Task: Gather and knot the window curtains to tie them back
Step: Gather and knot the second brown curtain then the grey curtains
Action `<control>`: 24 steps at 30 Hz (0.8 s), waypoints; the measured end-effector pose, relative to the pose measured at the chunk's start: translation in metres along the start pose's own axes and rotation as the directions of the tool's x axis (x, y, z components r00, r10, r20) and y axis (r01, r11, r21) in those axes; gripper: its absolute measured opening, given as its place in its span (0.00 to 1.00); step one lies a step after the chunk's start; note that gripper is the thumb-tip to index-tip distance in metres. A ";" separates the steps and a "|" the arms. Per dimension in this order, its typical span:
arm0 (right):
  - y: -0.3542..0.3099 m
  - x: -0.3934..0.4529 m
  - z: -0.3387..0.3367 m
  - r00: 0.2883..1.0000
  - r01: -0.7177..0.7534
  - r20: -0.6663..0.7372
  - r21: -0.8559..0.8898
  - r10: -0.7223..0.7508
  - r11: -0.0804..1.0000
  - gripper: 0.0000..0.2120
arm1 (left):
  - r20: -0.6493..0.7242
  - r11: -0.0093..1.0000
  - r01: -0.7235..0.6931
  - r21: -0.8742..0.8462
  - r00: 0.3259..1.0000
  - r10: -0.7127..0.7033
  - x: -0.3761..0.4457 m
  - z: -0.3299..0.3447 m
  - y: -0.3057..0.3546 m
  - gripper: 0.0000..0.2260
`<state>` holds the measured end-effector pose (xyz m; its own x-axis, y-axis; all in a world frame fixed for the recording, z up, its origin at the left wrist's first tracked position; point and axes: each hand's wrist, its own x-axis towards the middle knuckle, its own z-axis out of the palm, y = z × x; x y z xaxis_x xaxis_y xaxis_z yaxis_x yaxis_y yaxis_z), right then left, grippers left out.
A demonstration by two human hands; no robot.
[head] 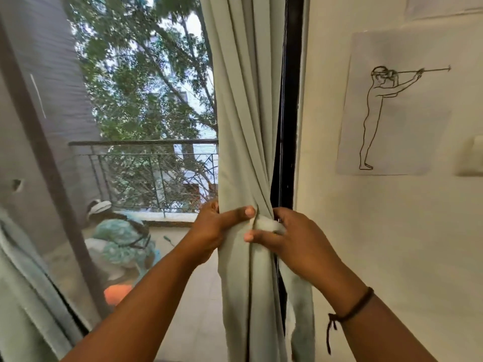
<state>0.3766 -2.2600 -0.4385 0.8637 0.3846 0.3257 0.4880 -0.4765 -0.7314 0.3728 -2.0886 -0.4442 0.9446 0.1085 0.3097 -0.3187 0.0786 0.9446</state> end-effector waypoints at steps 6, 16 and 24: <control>0.003 -0.032 -0.039 0.999 -0.034 0.016 -0.103 0.036 0.994 0.10 | -0.082 0.996 -0.071 0.053 0.994 0.075 0.001 0.006 -0.002 0.16; 0.013 -0.015 -0.049 0.978 -0.025 0.208 -0.047 0.034 0.999 0.11 | 0.230 0.911 0.341 -0.230 0.929 -0.290 -0.021 -0.003 -0.004 0.38; -0.018 0.019 -0.008 0.945 -0.134 0.325 0.317 0.025 0.939 0.15 | 0.307 0.951 0.160 0.265 0.921 -0.240 -0.054 0.005 0.022 0.20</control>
<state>0.3851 -2.2504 -0.4139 0.7879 0.6085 0.0946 0.3023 -0.2485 -0.9203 0.3149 -2.0979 -0.4393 0.9704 -0.2232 0.0919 -0.1316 -0.1703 0.9766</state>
